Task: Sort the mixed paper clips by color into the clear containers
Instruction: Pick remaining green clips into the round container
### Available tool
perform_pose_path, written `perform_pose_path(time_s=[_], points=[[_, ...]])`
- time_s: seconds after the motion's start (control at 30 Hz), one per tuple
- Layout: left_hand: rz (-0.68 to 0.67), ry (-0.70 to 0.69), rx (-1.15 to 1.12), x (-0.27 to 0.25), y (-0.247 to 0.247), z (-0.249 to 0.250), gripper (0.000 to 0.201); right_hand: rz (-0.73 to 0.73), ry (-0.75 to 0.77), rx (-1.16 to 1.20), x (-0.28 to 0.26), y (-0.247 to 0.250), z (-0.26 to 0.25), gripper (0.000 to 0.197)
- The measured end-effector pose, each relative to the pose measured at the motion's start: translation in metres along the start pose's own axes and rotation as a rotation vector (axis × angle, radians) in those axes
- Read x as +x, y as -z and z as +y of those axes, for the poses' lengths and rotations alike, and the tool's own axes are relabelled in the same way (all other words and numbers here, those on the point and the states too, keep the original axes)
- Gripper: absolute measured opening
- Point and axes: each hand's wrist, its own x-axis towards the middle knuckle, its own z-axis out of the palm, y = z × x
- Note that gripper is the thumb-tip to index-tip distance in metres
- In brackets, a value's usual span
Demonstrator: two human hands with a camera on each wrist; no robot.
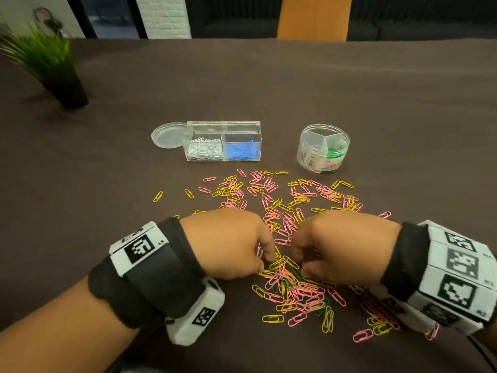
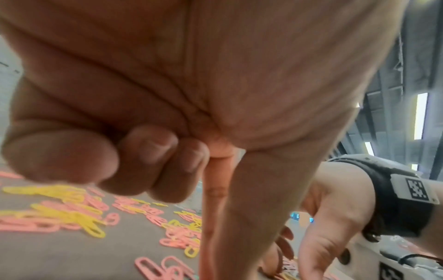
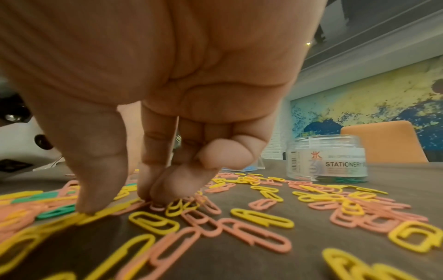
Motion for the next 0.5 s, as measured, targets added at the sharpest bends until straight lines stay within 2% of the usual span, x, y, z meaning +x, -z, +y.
perform_pose_path(time_s=[0.2, 0.27, 0.33, 0.37, 0.43, 0.5], points=[[-0.007, 0.044, -0.045, -0.011, 0.012, -0.021, 0.015, 0.006, 0.016, -0.012, -0.006, 0.002, 0.007, 0.022], [0.062, 0.075, -0.159, -0.013, 0.023, -0.035, 0.009, 0.024, 0.043, -0.014, -0.006, 0.0, 0.007, 0.019], [0.204, 0.196, -0.436, -0.011, 0.033, -0.056, 0.015, 0.024, 0.061, -0.01, -0.007, -0.001, 0.009, 0.019], [0.243, 0.272, -0.675, -0.011, 0.036, -0.066, 0.02, 0.014, 0.066, -0.008, -0.008, -0.002, 0.01, 0.02], [0.204, 0.314, -1.213, -0.014, 0.04, -0.08, 0.032, 0.005, 0.081, -0.004, -0.01, -0.004, 0.013, 0.023], [0.116, 0.273, -1.525, -0.017, 0.039, -0.088, 0.048, 0.003, 0.095, 0.005, -0.011, -0.005, 0.013, 0.024]])
